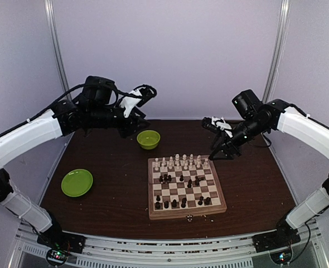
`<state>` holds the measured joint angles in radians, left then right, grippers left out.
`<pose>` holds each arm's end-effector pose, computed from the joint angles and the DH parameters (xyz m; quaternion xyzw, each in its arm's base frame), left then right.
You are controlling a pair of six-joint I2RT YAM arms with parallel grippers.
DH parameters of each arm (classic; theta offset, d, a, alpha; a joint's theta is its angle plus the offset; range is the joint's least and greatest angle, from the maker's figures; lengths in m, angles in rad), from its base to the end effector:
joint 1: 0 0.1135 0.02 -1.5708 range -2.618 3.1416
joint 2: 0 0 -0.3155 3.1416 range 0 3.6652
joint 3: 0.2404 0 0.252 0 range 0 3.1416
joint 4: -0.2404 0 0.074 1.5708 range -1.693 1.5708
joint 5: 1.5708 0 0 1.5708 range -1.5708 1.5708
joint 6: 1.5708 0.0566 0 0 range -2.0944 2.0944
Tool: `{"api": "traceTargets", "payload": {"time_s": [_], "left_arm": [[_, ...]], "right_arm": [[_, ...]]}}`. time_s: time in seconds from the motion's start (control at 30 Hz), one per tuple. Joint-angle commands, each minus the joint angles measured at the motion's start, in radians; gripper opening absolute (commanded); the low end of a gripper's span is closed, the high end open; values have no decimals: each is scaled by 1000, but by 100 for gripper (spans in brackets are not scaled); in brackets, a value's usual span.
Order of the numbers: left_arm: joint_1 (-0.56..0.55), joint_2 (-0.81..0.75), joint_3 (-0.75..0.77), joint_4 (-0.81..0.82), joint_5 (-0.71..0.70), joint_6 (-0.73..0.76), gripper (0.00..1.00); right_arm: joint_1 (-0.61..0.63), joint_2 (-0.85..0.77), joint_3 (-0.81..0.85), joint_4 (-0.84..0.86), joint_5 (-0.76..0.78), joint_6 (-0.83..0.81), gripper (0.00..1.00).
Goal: Set up the chess pieces on the board
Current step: Pick up the king from c8.
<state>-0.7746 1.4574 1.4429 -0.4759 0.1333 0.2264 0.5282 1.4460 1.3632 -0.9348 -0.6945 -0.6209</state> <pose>0.2411 -0.2464 0.4221 0.4407 0.7343 -0.1939 0.4785 0.2334 0.1781 0.3661 -0.5696 0.7088 0.3151 0.2717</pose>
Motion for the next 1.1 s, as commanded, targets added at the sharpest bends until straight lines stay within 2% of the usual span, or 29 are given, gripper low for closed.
{"api": "traceTargets", "payload": {"time_s": [0.0, 0.1, 0.2, 0.4, 0.53, 0.67, 1.07], "left_arm": [[-2, -18, -135, 222, 4, -40, 34], [0, -44, -206, 257, -69, -96, 42], [3, -88, -211, 274, -88, -139, 55], [23, -164, -270, 348, -103, -188, 70], [23, -178, -270, 344, -82, -186, 71], [23, -173, -261, 334, -53, -187, 71], [23, -145, -243, 306, -33, -182, 71]], "right_arm": [[37, 74, 76, -93, 127, 0, 50], [84, 121, 83, -80, 236, 26, 50], [139, 187, 97, -67, 306, 52, 50], [232, 333, 153, -47, 440, 112, 53], [243, 416, 217, -65, 472, 122, 52], [248, 480, 274, -108, 442, 119, 51], [275, 554, 285, -132, 401, 119, 44]]}}
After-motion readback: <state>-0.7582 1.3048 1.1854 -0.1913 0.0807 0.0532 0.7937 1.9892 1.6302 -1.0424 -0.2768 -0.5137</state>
